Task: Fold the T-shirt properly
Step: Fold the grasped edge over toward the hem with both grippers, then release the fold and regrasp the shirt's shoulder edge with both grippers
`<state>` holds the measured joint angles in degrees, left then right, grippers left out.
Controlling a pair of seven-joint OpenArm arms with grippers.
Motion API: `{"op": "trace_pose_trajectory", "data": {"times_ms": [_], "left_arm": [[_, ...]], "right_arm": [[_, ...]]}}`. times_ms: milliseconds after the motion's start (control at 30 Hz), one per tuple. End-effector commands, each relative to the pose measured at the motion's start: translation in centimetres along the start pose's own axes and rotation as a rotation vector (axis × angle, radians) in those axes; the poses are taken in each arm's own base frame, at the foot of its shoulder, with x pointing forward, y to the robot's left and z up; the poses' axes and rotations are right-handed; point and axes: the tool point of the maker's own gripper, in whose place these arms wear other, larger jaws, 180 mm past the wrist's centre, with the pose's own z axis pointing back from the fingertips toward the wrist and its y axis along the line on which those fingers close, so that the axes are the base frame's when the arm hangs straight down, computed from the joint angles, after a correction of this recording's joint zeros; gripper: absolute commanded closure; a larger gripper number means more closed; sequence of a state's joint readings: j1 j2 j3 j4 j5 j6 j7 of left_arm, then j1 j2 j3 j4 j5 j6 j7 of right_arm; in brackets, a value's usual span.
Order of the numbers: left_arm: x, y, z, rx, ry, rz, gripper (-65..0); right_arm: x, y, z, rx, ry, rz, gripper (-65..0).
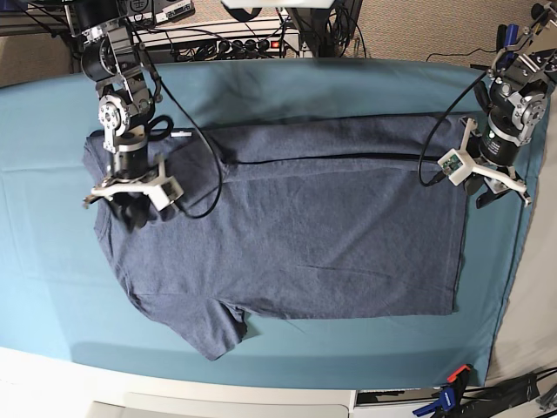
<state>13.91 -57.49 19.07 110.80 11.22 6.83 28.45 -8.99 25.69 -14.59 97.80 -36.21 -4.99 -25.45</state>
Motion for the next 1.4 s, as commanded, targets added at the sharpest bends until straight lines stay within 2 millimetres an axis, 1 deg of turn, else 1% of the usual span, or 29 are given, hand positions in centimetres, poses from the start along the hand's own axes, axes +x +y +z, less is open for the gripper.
{"op": "trace_pose_trajectory", "data": {"times_ms": [0, 133, 200, 267, 333, 400, 500, 600, 667, 733, 800, 833, 967, 1033, 1100, 1133, 1167, 1200, 1233, 1367], "left_arm": [[0.3, 1.5, 0.1, 0.04, -0.016, -0.017, -21.7], [0.4, 1.4, 0.0, 0.039, -0.015, -0.008, -21.7], [0.4, 1.2, 0.0, 0.037, -0.009, 0.002, -21.7], [0.4, 1.0, 0.0, 0.036, -0.003, 0.01, -21.7], [0.4, 0.9, 0.0, 0.034, 0.0, 0.013, -21.7], [0.2, 0.9, 0.0, 0.034, 0.006, 0.013, -21.7], [-0.4, 0.8, 0.0, 0.031, 0.043, 0.01, -21.7], [-1.1, 0.7, 0.0, 0.028, 0.081, 0.009, -21.7], [-1.5, 0.0, 0.2, -0.015, 0.11, -0.018, -21.7], [-1.5, -1.1, 0.6, -0.073, 0.124, -0.053, -21.7], [-0.7, -2.2, 1.4, -0.116, 0.108, -0.069, -21.7], [-0.2, -2.8, 2.0, -0.135, 0.095, -0.073, -21.7], [1.9, -5.2, 4.4, -0.213, 0.033, -0.071, -21.7], [2.3, -6.2, 5.3, -0.242, 0.019, -0.065, -21.7], [2.3, -7.0, 5.8, -0.264, 0.021, -0.062, -21.7], [2.1, -7.3, 6.0, -0.273, 0.024, -0.062, -21.7], [2.0, -7.5, 6.1, -0.278, 0.026, -0.061, -21.7], [2.0, -7.6, 6.2, -0.281, 0.027, -0.061, -21.7], [2.0, -7.7, 6.2, -0.283, 0.028, -0.059, -21.7], [2.2, -7.7, 6.2, -0.283, 0.018, -0.055, -21.7]], "right_arm": [[1.0, -2.6, -0.6, -0.083, -0.037, 0.002, -16.2], [2.2, -5.3, -1.6, -0.164, -0.058, -0.024, -16.2], [2.3, -6.5, -2.1, -0.195, -0.042, -0.036, -16.2], [2.0, -7.0, -2.3, -0.207, -0.013, -0.042, -16.2], [1.7, -7.0, -2.3, -0.208, -0.001, -0.04, -16.1], [1.0, -6.9, -2.2, -0.209, 0.036, -0.03, -16.1], [0.0, -7.1, -1.6, -0.227, 0.069, 0.046, -16.1], [-1.3, -7.3, -0.3, -0.222, 0.088, 0.128, -16.1], [-2.1, -7.4, 1.0, -0.212, 0.097, 0.183, -16.1], [-2.7, -7.4, 2.6, -0.19, 0.102, 0.229, -16.1], [-2.9, -6.6, 4.4, -0.134, 0.087, 0.282, -16.1], [-3.1, -5.8, 5.3, -0.085, 0.082, 0.312, -16.1], [-4.6, -1.2, 9.4, 0.189, 0.083, 0.415, -16.1], [-5.8, 1.0, 11.4, 0.314, 0.1, 0.455, -16.1], [-7.0, 2.2, 12.7, 0.386, 0.12, 0.491, -16.2], [-7.6, 2.6, 13.1, 0.405, 0.129, 0.498, -18.6], [-8.2, 2.7, 13.3, 0.414, 0.143, 0.503, -22.6], [-8.9, 2.7, 13.3, 0.418, 0.165, 0.498, -26.5], [-9.7, 2.9, 13.3, 0.426, 0.194, 0.474, -28.7], [-12.5, 3.4, 12.7, 0.43, 0.292, 0.438, -28.9]]}}
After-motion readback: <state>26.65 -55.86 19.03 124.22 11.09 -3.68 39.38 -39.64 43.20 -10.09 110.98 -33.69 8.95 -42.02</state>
